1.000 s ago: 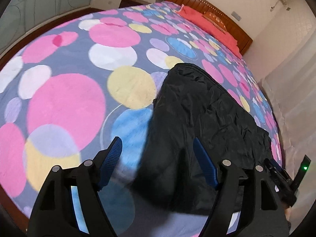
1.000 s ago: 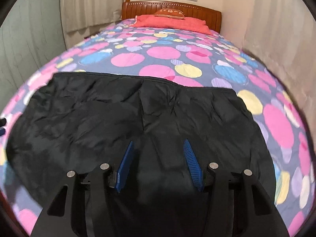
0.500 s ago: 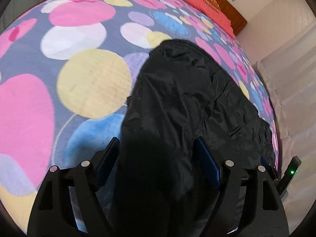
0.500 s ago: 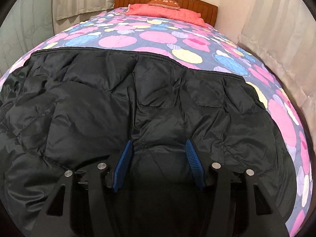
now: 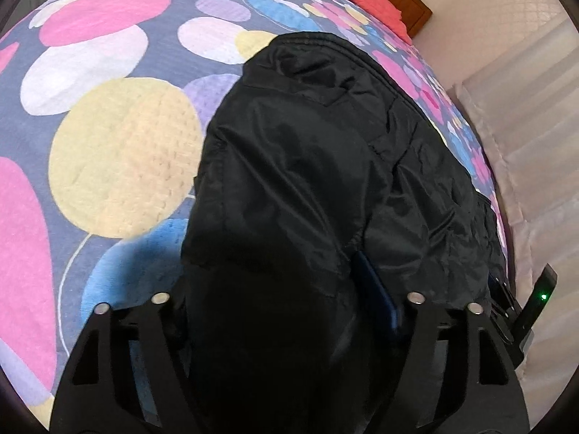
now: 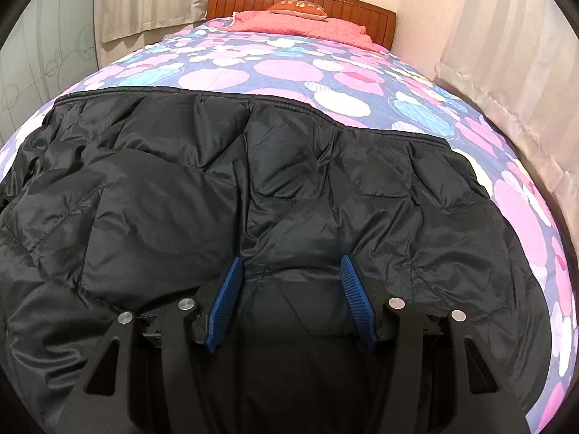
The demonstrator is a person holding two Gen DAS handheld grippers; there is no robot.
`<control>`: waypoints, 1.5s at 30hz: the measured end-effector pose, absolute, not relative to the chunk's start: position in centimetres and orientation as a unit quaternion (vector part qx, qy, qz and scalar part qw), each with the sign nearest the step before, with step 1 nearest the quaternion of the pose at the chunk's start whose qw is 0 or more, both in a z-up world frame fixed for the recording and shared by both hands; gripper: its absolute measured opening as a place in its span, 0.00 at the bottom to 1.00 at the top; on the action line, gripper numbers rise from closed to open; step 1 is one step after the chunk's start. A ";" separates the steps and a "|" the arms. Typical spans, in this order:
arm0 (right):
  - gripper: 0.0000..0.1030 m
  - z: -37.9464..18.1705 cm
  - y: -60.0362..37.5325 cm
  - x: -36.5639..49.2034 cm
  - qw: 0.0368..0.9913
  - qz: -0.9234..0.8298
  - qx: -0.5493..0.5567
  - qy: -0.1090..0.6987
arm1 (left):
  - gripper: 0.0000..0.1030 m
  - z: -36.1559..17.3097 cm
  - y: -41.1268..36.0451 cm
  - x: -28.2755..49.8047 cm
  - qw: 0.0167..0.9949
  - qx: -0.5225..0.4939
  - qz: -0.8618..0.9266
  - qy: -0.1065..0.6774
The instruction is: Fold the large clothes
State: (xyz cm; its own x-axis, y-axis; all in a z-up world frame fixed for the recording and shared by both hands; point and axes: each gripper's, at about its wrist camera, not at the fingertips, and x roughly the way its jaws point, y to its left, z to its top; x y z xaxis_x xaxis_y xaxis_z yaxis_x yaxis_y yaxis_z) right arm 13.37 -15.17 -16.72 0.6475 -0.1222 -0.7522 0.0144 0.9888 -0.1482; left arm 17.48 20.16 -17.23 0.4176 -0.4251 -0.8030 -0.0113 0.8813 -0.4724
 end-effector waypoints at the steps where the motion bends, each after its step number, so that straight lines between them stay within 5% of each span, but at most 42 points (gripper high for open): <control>1: 0.55 -16.7 -15.2 13.4 0.905 -0.038 -0.064 0.418 | 0.65 -17.2 20.1 17.5 0.817 -0.206 -0.128 0.524; 10: 0.55 -16.8 -15.2 13.5 0.906 -0.038 -0.065 0.417 | 0.44 -17.2 18.7 16.6 0.831 -0.182 -0.133 0.508; 16: 0.55 -16.9 -15.2 13.6 0.906 -0.040 -0.067 0.416 | 0.20 -15.1 17.4 15.6 0.850 -0.152 -0.132 0.487; 35: 0.56 -13.5 -21.4 11.0 0.920 -0.031 0.006 0.391 | 0.15 -1.1 2.7 11.2 0.895 -0.057 -0.185 0.401; 45: 0.57 -11.7 -31.7 7.3 0.922 -0.112 0.054 0.367 | 0.15 -2.5 -11.6 12.0 0.887 0.016 -0.212 0.411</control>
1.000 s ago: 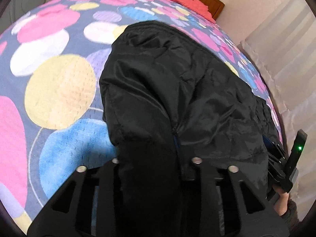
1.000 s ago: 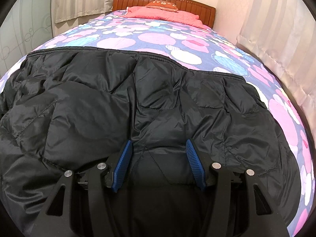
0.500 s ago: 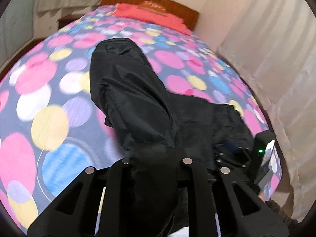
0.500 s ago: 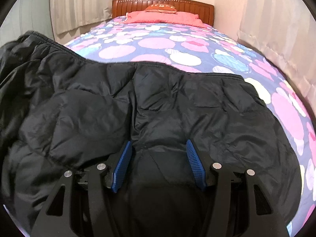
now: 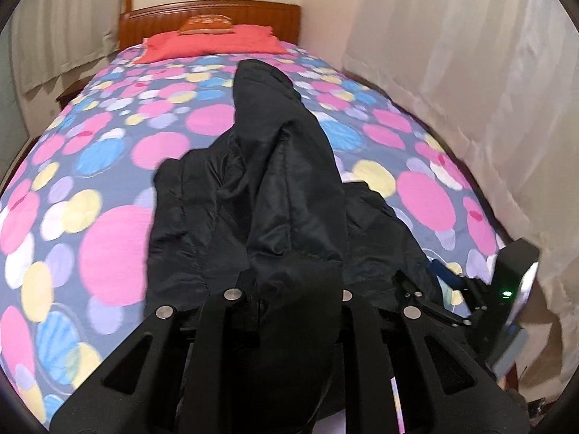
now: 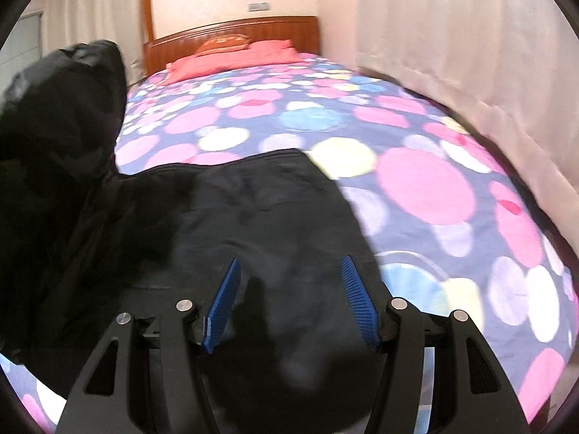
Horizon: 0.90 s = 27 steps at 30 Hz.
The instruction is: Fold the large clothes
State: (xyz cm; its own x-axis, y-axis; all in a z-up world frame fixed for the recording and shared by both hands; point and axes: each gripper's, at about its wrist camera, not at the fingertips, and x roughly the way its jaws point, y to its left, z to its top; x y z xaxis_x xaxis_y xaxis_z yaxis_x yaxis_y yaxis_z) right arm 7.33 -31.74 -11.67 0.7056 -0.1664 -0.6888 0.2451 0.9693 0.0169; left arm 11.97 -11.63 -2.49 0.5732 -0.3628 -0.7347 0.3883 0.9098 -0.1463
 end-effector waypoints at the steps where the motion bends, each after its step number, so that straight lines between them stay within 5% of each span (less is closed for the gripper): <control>1: 0.57 -11.7 -32.2 7.2 0.921 -0.118 0.054 0.368 | 0.15 -3.0 -12.7 11.9 0.885 0.020 -0.215 0.414; 12: 0.57 -13.6 -38.0 5.1 0.903 -0.161 0.093 0.388 | 0.15 -10.9 -21.9 12.3 0.865 0.048 -0.227 0.444; 20: 0.57 -14.0 -38.7 4.9 0.899 -0.163 0.102 0.393 | 0.19 -10.9 -22.3 11.6 0.868 0.046 -0.225 0.439; 23: 0.57 -13.9 -38.7 4.8 0.899 -0.163 0.102 0.393 | 0.29 -10.3 -22.2 11.1 0.871 0.038 -0.230 0.433; 25: 0.57 -13.8 -38.8 4.7 0.898 -0.165 0.101 0.394 | 0.48 -9.8 -22.2 10.5 0.868 0.025 -0.244 0.431; 27: 0.57 -13.7 -38.8 4.5 0.898 -0.167 0.101 0.394 | 0.53 -8.9 -22.3 9.6 0.866 0.012 -0.260 0.426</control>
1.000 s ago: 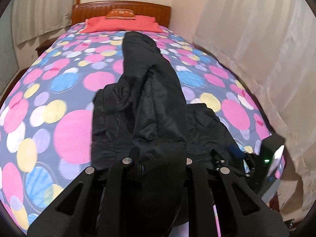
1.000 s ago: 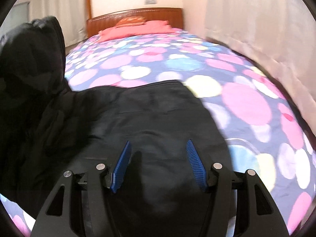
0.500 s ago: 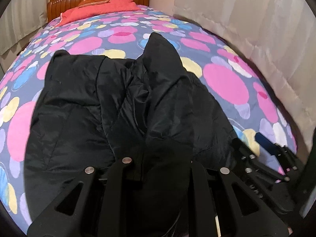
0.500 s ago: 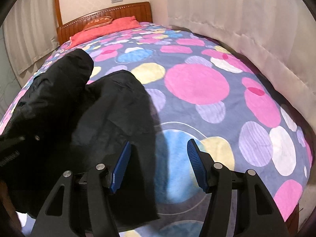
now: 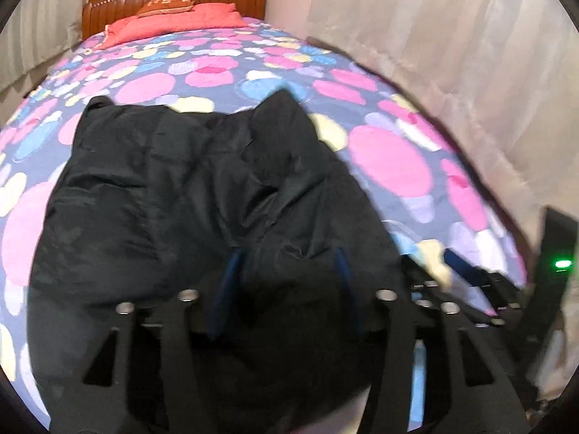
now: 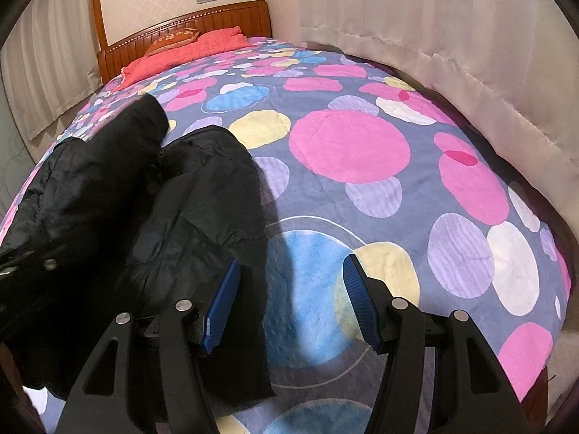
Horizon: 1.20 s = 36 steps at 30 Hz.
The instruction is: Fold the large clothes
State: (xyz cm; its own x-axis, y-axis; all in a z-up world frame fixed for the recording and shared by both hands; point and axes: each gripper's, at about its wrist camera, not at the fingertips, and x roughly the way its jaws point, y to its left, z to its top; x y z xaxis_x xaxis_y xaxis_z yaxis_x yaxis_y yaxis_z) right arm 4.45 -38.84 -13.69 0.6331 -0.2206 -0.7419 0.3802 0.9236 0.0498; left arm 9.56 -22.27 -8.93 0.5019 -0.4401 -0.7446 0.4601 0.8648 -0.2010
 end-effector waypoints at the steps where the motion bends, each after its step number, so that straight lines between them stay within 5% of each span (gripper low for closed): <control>1: 0.57 -13.6 -38.8 4.3 0.898 -0.169 0.100 0.394 | 0.54 -8.5 -22.3 9.2 0.867 0.012 -0.264 0.421; 15: 0.57 -10.1 -36.1 4.4 0.912 -0.139 0.102 0.372 | 0.73 -3.4 -10.1 7.7 0.912 -0.038 -0.204 0.352; 19: 0.69 -8.7 -34.2 6.0 0.919 -0.104 0.117 0.362 | 0.75 -5.5 -4.7 10.1 0.912 -0.068 -0.148 0.375; 34: 0.74 -11.6 -28.7 11.7 0.892 -0.036 0.135 0.429 | 0.79 -11.7 -1.2 12.9 0.885 -0.150 -0.162 0.409; 36: 0.53 -11.9 -28.6 11.7 0.894 -0.030 0.143 0.424 | 0.80 -12.2 -1.3 13.1 0.881 -0.160 -0.168 0.412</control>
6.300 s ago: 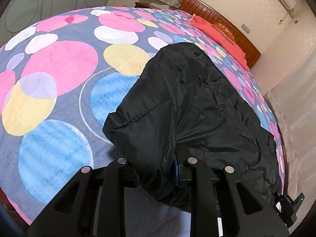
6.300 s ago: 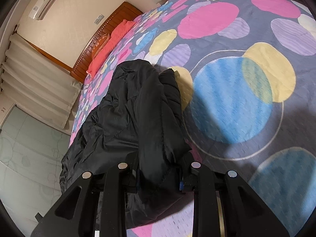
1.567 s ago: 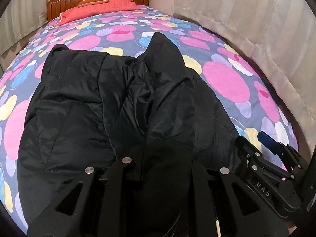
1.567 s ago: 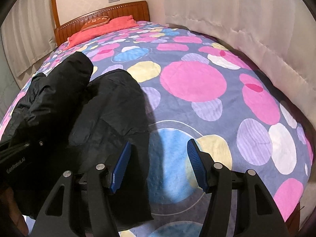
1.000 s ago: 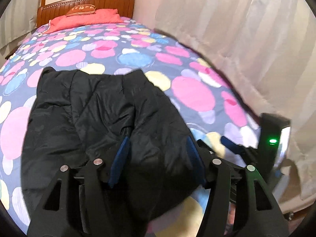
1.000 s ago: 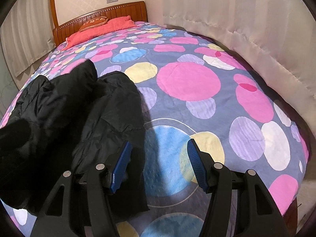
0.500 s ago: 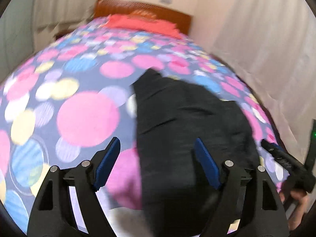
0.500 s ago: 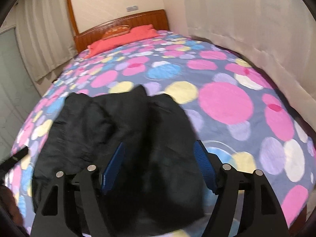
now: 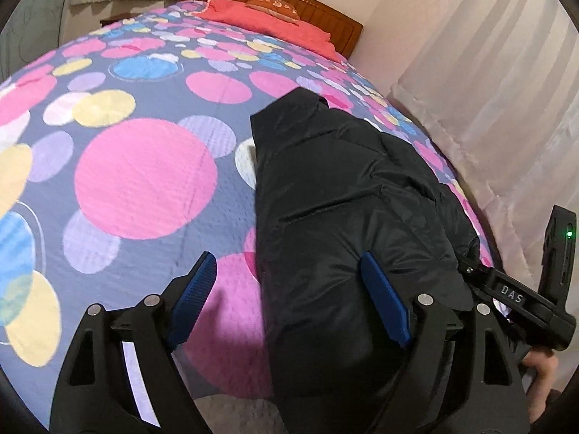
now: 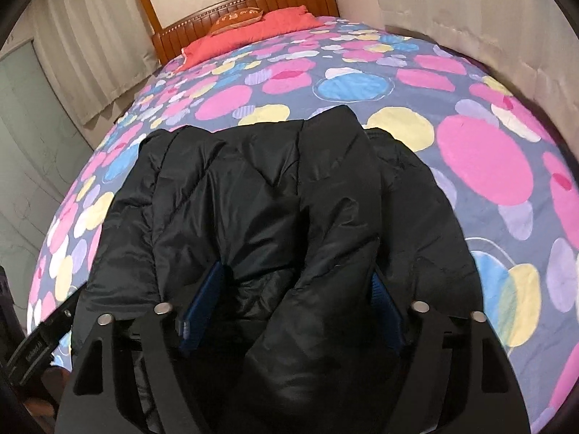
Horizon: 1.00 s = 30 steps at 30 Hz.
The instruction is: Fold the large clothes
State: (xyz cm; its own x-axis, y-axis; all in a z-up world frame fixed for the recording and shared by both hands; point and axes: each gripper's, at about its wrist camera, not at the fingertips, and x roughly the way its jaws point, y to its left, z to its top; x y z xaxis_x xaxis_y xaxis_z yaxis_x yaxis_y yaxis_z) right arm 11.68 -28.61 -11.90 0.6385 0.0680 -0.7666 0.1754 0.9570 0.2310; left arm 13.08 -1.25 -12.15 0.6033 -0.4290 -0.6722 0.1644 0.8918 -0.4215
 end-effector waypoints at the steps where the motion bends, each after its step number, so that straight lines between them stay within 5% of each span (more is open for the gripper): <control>1: 0.37 -12.0 -28.4 11.8 0.892 -0.020 0.145 0.426 | 0.80 -12.2 -1.3 13.2 0.880 -0.162 -0.171 0.413; 2: 0.24 -11.9 -28.1 11.9 0.893 -0.015 0.139 0.429 | 0.80 -12.2 -1.5 13.2 0.880 -0.161 -0.171 0.413; 5: 0.10 -11.1 -27.8 11.7 0.903 -0.011 0.114 0.415 | 0.79 -11.6 -1.9 13.5 0.884 -0.152 -0.173 0.407; 30: 0.10 -17.4 -36.6 11.6 0.893 -0.045 0.147 0.423 | 0.81 -14.1 -14.1 14.5 0.891 0.010 -0.182 0.415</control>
State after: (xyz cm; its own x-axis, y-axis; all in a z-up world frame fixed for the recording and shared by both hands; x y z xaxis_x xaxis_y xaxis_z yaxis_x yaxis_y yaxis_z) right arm 11.61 -36.65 -17.38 0.6384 0.0442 -0.7684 0.2046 0.9527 0.2247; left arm 14.53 -14.13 -14.06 0.5888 -0.3171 -0.7435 0.3330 0.9333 -0.1343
